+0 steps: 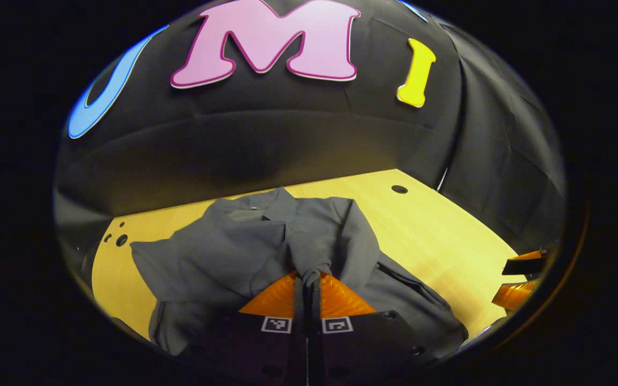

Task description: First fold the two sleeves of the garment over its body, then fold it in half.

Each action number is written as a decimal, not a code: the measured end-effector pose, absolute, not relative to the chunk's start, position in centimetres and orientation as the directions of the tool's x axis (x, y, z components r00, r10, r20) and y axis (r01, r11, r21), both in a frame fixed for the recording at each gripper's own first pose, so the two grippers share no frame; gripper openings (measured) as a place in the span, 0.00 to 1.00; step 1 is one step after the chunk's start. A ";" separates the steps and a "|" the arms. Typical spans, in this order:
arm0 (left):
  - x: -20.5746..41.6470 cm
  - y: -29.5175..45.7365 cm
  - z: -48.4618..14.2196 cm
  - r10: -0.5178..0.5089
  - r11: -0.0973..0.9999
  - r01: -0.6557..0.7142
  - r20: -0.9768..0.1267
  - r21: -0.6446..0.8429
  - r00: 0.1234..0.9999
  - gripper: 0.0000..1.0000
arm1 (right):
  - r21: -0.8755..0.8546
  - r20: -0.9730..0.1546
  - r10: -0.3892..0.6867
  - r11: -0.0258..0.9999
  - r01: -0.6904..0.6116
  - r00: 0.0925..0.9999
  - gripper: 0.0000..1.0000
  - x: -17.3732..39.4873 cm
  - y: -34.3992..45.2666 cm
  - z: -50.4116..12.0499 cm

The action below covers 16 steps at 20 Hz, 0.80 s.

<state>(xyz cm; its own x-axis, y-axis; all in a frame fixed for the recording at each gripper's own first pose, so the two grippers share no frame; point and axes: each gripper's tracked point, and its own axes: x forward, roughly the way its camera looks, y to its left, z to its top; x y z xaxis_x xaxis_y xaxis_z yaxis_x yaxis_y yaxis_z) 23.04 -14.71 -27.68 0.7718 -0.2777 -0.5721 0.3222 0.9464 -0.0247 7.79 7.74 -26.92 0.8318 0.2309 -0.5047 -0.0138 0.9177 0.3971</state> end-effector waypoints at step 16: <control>15.3 -10.8 -25.2 -0.283 0.951 0.306 -0.548 -0.052 0.787 0.96 | 0.367 -0.543 0.264 0.929 -0.058 0.797 0.94 5.2 9.5 -27.8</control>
<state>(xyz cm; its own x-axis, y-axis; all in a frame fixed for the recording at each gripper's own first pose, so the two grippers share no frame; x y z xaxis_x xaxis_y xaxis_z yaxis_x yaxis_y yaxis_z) 15.25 -10.82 -25.24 0.7872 -0.2829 -0.5479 0.3055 0.9508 -0.0520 5.23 9.53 -27.82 0.7974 0.2637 -0.5428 -0.0576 0.9286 0.3665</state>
